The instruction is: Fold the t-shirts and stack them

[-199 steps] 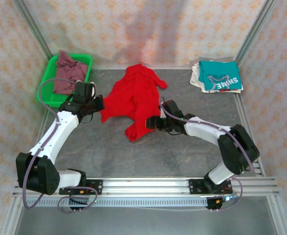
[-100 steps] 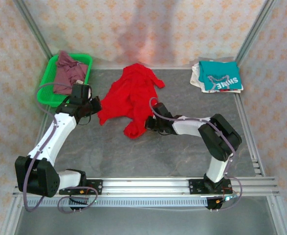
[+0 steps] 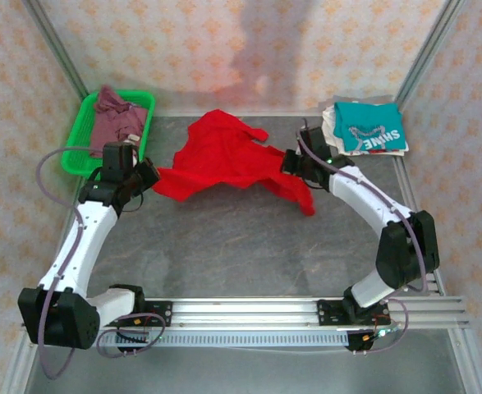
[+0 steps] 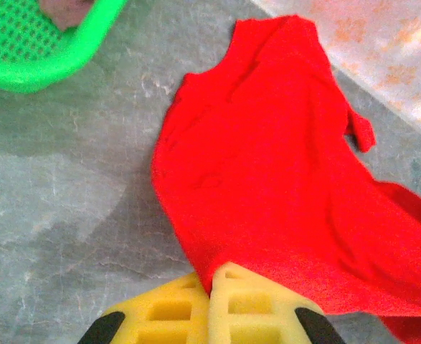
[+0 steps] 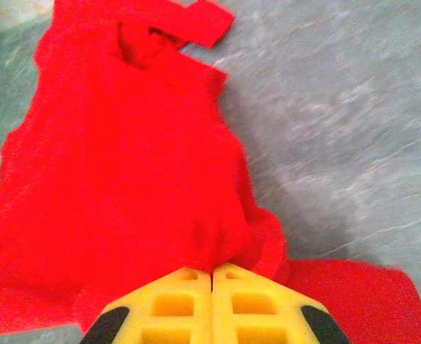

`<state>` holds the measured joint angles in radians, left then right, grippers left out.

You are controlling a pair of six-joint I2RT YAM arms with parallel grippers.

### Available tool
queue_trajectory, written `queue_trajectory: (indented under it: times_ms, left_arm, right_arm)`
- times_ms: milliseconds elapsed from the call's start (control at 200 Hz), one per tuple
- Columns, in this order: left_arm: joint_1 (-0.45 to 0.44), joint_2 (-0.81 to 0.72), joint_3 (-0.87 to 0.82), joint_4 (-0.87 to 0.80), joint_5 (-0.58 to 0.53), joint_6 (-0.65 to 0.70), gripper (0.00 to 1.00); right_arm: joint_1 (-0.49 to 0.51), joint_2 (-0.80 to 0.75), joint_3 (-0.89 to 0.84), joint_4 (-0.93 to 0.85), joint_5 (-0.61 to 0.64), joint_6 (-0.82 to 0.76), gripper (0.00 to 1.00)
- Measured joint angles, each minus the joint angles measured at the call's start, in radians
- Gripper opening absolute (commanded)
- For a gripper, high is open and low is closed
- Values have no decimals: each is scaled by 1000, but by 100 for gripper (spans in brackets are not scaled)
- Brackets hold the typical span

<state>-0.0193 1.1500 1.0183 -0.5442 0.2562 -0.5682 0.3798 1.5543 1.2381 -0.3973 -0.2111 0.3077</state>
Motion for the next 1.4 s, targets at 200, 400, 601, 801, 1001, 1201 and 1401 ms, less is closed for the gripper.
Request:
queue_trajectory:
  times_ms: [200,400,601,801,1001,1201,1401]
  left_arm:
    - [0,45,-91,17,6,-7,0]
    - [0,69,-196,25,-6,-7,0]
    - [0,97,-201,24,-14,1,0]
    - [0,96,-201,25,-29,0,0]
    - [0,94,-201,33,-32,0,0]
    - [30,42,-187,24,-30,-2,0]
    - [74,-48,-22,-42,-11,1,0]
  right_arm:
    - [-90,111,25,-62,137,-12,49]
    - [-101,95,-198,-70,159,21,58]
    - [-128,-16,-369,-85,60,65,64]
    - [-127,-62,-469,-28,-38,117,56]
    - [-135,-35,-468,-14,-34,129,20]
    - [-131,-39,-430,29,-17,103,0]
    - [-139,-254,-343,11,2,47,0]
